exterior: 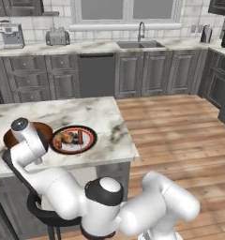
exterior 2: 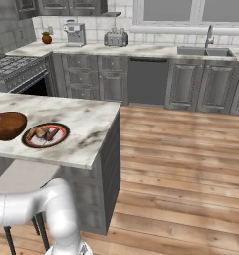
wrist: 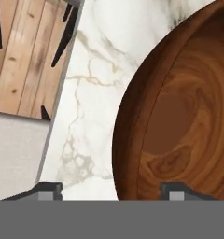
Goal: Take the smaller bowl and place it next to the appetizer plate on the dining counter , and place the larger bowl next to the plate with cooked food.
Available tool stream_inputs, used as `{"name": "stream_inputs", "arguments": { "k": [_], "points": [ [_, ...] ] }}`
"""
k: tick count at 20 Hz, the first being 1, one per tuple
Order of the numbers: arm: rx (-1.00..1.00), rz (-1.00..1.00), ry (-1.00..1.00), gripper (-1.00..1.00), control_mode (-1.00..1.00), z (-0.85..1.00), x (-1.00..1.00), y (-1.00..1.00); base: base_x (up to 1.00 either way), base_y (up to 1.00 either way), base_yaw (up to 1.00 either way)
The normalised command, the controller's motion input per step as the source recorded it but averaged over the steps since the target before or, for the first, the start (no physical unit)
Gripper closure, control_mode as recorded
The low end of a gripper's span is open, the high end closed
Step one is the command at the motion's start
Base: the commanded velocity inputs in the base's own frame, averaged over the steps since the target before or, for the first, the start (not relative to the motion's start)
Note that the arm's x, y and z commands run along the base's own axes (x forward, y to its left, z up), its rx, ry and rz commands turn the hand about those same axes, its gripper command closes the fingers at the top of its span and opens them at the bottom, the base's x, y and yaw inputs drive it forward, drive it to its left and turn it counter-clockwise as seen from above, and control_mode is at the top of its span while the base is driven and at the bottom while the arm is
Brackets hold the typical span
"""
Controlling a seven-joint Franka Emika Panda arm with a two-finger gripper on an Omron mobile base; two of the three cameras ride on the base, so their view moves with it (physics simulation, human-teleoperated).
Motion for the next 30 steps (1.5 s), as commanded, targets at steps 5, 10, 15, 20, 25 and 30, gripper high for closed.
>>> {"name": "stream_inputs", "arguments": {
  "k": [5,10,15,20,25,30],
  "points": [
    [0.04,0.00,-0.09,-1.00,-1.00,0.97,-0.74,-0.01,0.00,0.00,0.00],
    [0.17,-0.01,-0.07,-1.00,-1.00,1.00,-0.76,-0.46,0.00,0.00,0.00],
    [0.22,-0.12,-0.02,-1.00,-1.00,0.98,-0.28,-0.96,0.00,0.00,0.00],
    [0.24,-0.27,-0.01,-1.00,-1.00,0.50,0.00,-1.00,0.00,0.00,0.00],
    [0.19,-0.41,0.04,-1.00,-1.00,0.04,0.01,-1.00,0.00,0.00,0.00],
    [0.15,-0.47,0.19,-1.00,-1.00,0.00,0.00,-1.00,0.00,0.00,0.00]
  ]
}}
